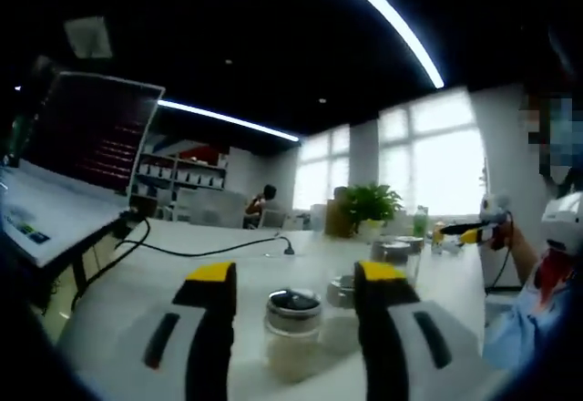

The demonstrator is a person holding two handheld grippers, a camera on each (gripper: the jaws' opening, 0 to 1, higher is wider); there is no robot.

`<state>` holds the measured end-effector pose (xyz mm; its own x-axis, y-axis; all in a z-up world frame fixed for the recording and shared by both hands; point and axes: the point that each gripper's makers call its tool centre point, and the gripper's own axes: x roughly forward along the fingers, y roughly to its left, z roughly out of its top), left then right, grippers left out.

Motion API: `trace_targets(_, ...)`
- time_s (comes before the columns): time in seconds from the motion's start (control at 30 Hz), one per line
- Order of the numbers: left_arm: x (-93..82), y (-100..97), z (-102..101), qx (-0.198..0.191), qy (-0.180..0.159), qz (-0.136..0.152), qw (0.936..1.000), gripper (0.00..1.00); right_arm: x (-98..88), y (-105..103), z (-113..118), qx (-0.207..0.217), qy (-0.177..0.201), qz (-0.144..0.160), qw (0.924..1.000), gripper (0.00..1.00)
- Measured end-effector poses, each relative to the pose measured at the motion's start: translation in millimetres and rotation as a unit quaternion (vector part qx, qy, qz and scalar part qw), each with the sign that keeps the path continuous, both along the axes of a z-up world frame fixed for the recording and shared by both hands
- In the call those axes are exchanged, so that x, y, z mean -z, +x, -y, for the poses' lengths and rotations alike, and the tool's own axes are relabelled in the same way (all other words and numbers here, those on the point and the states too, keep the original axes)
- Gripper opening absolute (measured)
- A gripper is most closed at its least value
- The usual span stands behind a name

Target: Rotate the seasoning bottle until the label or dispensing opening points toward the visible target arrow and the bottle remains upright within the marked orientation range

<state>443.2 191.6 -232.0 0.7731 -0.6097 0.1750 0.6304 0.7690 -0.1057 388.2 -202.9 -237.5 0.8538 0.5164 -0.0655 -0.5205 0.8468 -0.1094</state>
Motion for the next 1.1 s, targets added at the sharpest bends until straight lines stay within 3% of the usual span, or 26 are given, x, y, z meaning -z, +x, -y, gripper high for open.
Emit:
trace_targets(0.13,-3.7,-5.6,1.0,-0.009,0.002,-0.003,1.0,0.55,-0.7,-0.5,-0.7,-0.001,0.0,0.001,1.0,0.66)
trace_targets(0.2,1.1,-7.6,-3.2,-0.044,0.036,-0.018,0.9982,0.55,-1.1,-0.8,-1.0,-0.001,-0.001,0.001,1.0,0.66)
trace_targets(0.27,-3.2,-13.4,-1.1,-0.066,0.077,-0.002,0.9949,0.56,-1.7,-1.1,-0.9,0.0,0.0,0.002,1.0,0.66)
trace_targets(0.53,-14.4,-25.8,-3.2,-0.097,0.075,-0.015,0.9924,0.57,-2.0,-0.9,3.6,0.005,0.003,0.002,1.0,0.66)
trace_targets(0.63,-11.2,-31.9,-14.1,-0.143,0.059,-0.065,0.9859,0.66,-5.1,-0.4,9.2,0.016,0.01,0.003,0.9998,0.68)
trace_targets(0.73,-19.4,-39.4,-12.6,-0.149,0.08,-0.051,0.9843,0.71,-8.6,1.2,15.5,0.03,0.017,0.007,0.9994,0.73)
trace_targets(0.83,-27.7,-45.7,-13.7,-0.153,0.072,-0.042,0.9847,0.71,-8.2,-0.5,15.9,0.033,0.003,0.006,0.9994,0.73)
trace_targets(0.97,-27.5,-48.6,-15.8,-0.162,0.055,-0.056,0.9836,0.74,-12.3,-2.4,13.1,0.032,0.003,0.009,0.9994,0.74)
trace_targets(1.1,-43.5,-58.8,-10.9,-0.158,0.055,-0.029,0.9854,0.77,-14.1,-5.5,9.1,0.029,0.0,0.008,0.9995,0.73)
